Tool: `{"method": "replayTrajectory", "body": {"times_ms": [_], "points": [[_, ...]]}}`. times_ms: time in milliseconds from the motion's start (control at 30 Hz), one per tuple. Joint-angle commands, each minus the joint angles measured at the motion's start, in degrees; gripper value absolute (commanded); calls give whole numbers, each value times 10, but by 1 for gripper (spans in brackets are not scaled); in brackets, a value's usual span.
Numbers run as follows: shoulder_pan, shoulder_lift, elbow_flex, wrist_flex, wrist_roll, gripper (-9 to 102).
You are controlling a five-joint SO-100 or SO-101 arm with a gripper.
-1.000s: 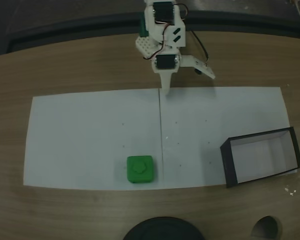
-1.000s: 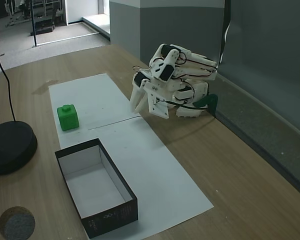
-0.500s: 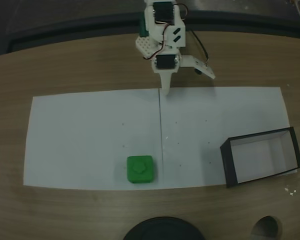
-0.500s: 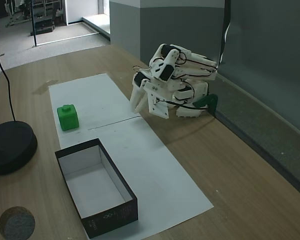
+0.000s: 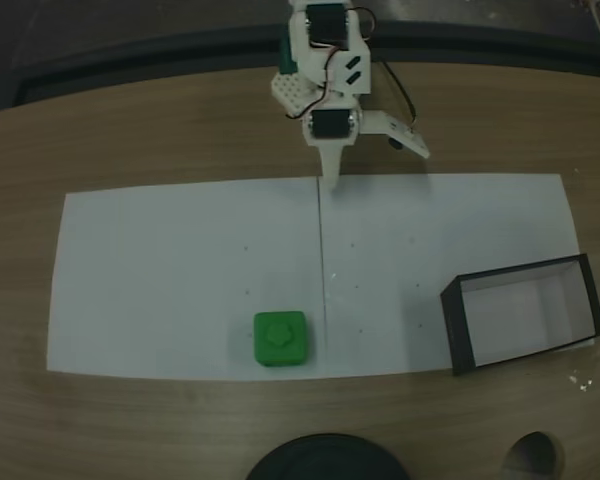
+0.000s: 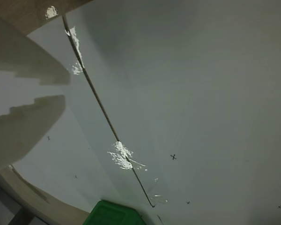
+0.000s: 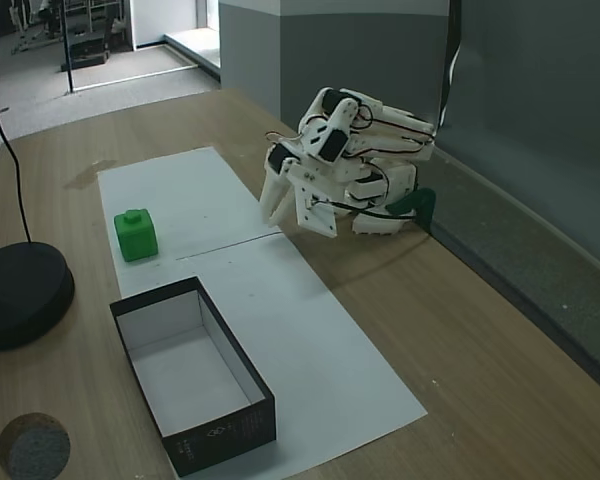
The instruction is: Grab a green square and put it in the box.
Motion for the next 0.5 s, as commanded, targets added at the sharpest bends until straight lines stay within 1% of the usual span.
{"method": "replayTrajectory", "body": {"times_ms": [0, 333, 467], "points": [[3, 14, -33, 8, 2, 0], [-5, 14, -33, 7, 5, 0], [17, 14, -33, 8, 1, 0]]}}
